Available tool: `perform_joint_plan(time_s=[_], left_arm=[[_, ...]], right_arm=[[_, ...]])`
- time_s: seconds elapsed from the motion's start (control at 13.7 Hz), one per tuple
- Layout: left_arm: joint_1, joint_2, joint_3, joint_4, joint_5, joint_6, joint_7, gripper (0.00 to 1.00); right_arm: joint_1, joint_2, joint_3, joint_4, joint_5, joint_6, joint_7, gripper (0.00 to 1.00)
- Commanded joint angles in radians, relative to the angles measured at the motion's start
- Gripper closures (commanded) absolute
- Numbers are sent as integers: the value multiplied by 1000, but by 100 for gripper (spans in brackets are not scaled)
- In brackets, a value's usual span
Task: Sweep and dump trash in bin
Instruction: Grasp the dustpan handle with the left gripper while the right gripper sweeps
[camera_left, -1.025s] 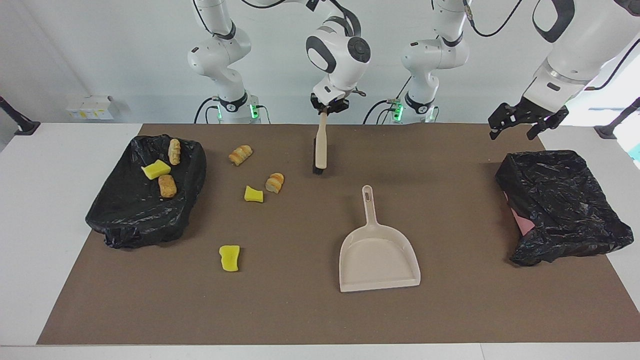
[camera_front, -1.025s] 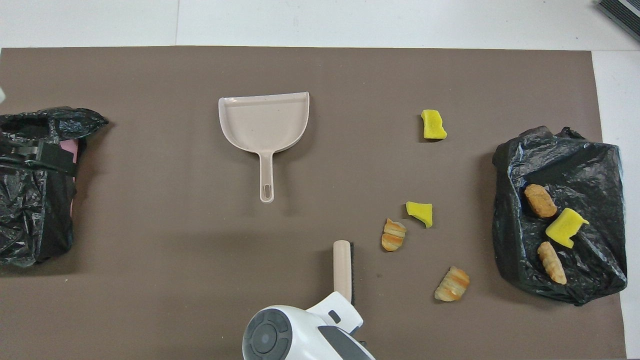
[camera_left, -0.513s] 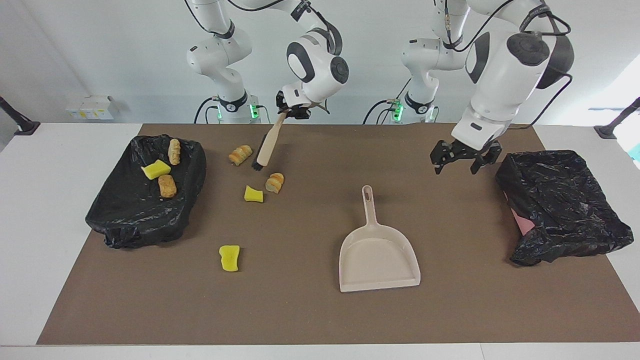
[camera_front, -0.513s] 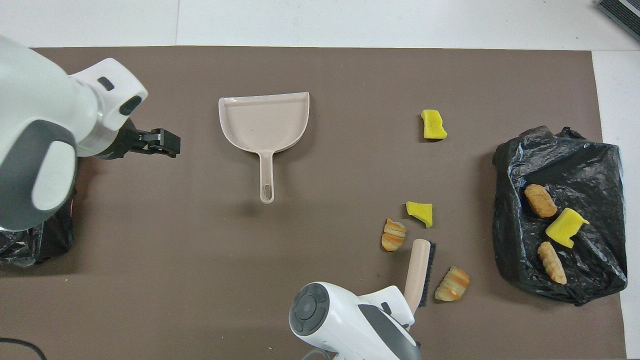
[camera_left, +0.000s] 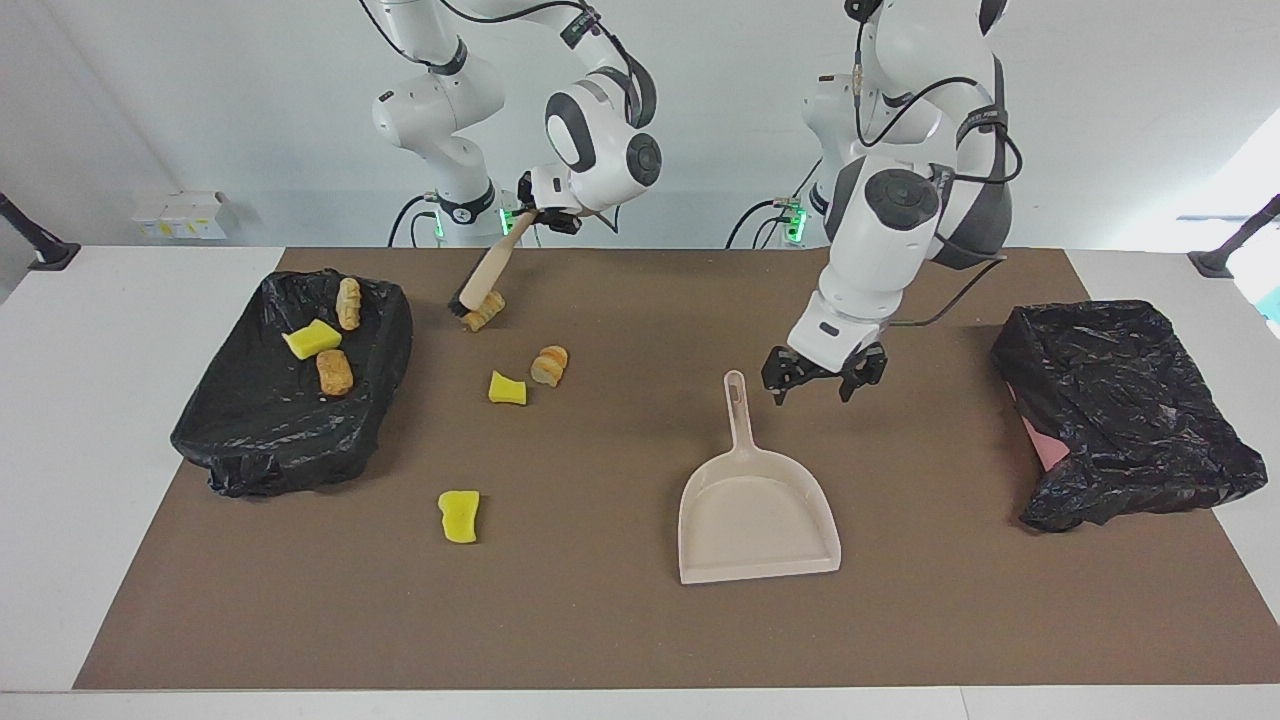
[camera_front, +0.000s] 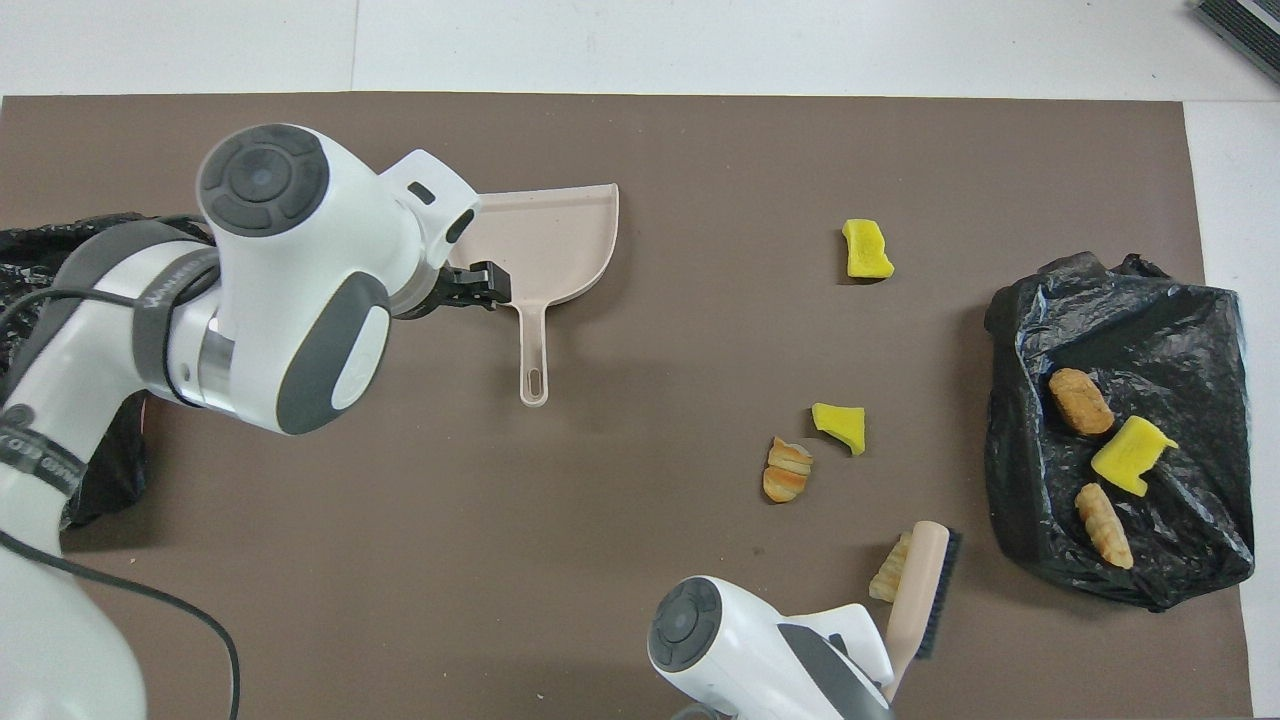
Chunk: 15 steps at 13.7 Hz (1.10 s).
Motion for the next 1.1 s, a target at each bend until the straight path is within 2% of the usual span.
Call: perform_joint_plan(time_s=[0.0,0.22,0.59,0.66,0.81,0.88,1.03], left_arm=[[-47,29,16,-32,0,78,-38,0],[-86,32,16,-110,0,153,-75,0],[-123,37,16,-138,-1,187,-133,0],[-124,37,16,-142,-1,186,-135,23],[-123,37,16,-141,-4,184,-140,96],[-120,37,16,-139,-4,183,-129,100],[-118,37,16,-136,-4,172,-113,100]], right_arm=[[-33,-113,10,-153,-19,101,13,100],[-47,-164,12,-244,-7,213,-1,100],[-63,-127,10,-240,4,387,-37,100],[-80,-101,10,-223,7,442,-48,100],[-143,-22,10,-151,10,526,-109,100],[-177,24,10,-102,10,554,-149,100],[-240,113,12,7,12,600,-209,100]])
